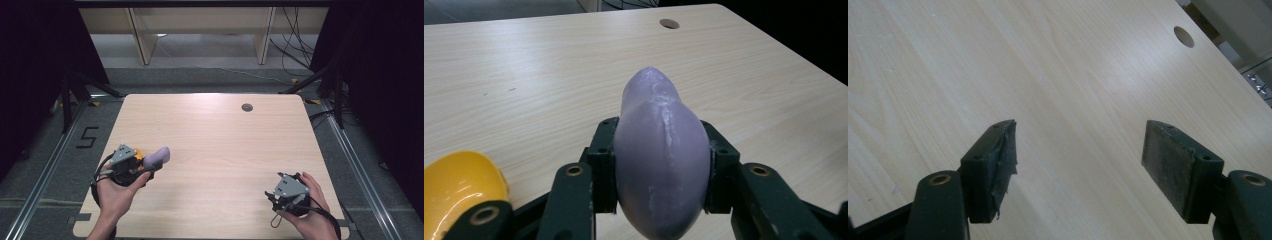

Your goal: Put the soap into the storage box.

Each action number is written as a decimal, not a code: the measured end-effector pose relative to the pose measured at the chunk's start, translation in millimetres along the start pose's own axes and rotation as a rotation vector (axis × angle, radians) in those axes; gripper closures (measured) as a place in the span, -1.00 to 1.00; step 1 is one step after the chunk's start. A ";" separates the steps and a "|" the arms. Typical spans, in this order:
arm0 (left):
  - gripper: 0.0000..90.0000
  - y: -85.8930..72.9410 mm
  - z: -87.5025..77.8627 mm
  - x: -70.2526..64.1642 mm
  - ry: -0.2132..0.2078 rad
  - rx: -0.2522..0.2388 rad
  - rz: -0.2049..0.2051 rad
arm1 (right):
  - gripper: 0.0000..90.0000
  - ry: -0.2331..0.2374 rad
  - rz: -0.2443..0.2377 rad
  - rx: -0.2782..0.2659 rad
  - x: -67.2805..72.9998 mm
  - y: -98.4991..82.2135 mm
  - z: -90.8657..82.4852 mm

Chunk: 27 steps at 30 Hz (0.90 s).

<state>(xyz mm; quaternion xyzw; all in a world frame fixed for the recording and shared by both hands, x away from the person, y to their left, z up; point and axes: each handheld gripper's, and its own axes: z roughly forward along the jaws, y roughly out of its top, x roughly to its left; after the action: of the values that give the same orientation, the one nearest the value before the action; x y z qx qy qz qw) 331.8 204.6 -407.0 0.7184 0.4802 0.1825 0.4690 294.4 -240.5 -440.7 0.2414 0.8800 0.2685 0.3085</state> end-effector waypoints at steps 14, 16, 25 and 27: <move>0.30 -18.3 -3.4 28.8 0.168 -0.054 -0.050 | -0.31 0.003 0.002 0.007 -0.8 -1.3 0.2; 0.30 -19.7 -4.3 32.1 0.187 -0.052 -0.048 | -0.31 -0.002 0.017 0.016 -0.3 -1.6 -0.1; 0.30 -37.0 -5.2 58.8 0.295 -0.046 -0.088 | -0.31 0.005 0.002 0.014 -0.7 -1.4 1.3; 0.30 -38.2 -4.4 60.6 0.302 -0.044 -0.086 | -0.31 0.008 -0.001 0.015 -0.7 -1.4 1.4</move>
<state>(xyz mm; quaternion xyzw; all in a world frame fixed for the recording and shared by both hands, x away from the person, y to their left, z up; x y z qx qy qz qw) 337.5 262.7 -448.6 0.6511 0.5715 0.2787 0.4145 295.5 -241.5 -442.1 0.2422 0.8833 0.2629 0.3032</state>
